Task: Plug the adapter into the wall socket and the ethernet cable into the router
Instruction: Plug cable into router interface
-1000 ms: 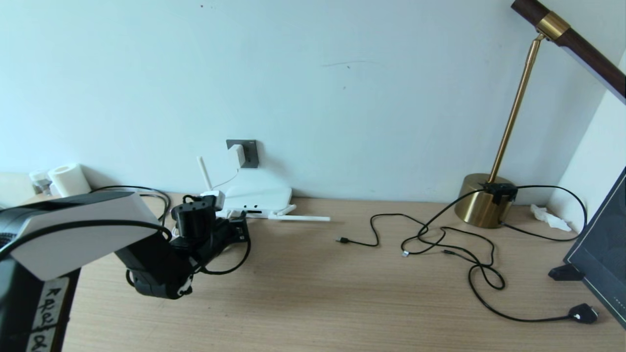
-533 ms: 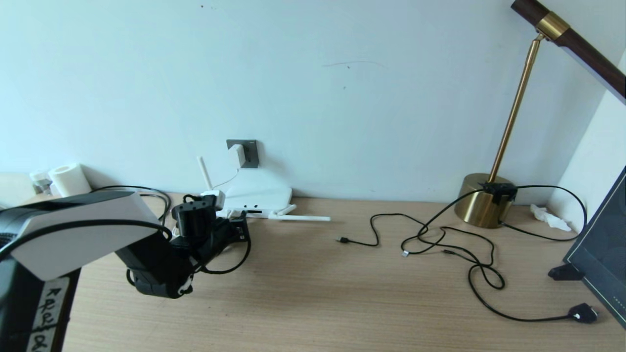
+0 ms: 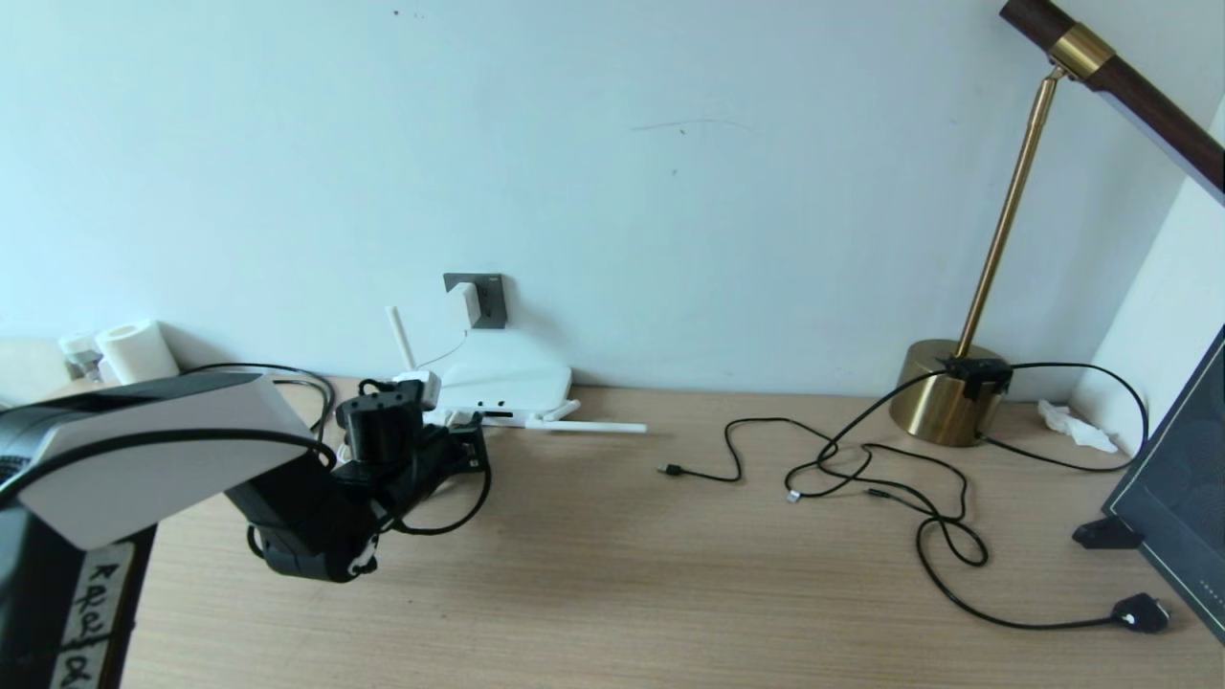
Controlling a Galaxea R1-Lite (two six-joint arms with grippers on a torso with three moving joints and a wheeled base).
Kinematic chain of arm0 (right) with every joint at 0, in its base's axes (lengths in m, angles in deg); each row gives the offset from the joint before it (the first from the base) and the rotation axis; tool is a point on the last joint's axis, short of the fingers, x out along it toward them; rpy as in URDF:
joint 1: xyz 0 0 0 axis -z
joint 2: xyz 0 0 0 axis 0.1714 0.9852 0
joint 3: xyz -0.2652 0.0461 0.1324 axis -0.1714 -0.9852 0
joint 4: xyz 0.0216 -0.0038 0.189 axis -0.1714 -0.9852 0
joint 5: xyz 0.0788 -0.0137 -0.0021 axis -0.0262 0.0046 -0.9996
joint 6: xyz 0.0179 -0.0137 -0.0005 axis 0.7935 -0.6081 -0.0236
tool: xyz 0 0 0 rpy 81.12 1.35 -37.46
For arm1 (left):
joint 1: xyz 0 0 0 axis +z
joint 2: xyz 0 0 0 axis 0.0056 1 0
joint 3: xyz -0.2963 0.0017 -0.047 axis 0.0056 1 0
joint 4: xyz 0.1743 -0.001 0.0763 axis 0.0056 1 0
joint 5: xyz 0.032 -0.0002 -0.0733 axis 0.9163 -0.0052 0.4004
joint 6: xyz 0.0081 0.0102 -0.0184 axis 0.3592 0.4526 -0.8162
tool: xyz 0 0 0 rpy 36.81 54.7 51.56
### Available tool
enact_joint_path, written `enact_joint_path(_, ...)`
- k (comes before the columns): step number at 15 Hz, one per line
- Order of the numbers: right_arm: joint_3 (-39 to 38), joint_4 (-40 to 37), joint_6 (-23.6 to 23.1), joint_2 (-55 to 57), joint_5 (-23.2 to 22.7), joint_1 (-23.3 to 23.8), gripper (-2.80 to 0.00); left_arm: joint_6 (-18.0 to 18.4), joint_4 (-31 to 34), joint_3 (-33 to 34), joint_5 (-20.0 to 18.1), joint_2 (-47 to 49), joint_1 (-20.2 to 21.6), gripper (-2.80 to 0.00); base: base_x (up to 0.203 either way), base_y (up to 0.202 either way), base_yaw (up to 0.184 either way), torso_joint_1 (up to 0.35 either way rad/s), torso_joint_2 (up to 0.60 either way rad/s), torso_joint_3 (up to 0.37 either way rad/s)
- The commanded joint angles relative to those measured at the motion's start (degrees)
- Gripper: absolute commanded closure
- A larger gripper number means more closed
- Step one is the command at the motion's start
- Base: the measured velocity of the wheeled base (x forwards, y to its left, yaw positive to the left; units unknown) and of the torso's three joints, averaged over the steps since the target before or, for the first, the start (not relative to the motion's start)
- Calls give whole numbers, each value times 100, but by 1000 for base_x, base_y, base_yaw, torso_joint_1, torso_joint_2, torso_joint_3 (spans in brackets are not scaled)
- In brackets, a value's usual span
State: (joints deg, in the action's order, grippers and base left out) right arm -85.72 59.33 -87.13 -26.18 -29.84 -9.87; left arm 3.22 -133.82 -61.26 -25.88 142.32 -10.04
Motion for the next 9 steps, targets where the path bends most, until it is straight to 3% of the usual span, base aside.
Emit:
enact_joint_path(1, -2, 0, -5, 9, -3, 0, 0, -4, 24, -3, 6, -42, -9, 0, 0, 0, 0, 0, 0, 0)
enact_joint_path(9, -2, 0, -5, 9, -3, 0, 0, -4, 123, -12, 16, -78, -10, 0, 0, 0, 0, 0, 0, 0)
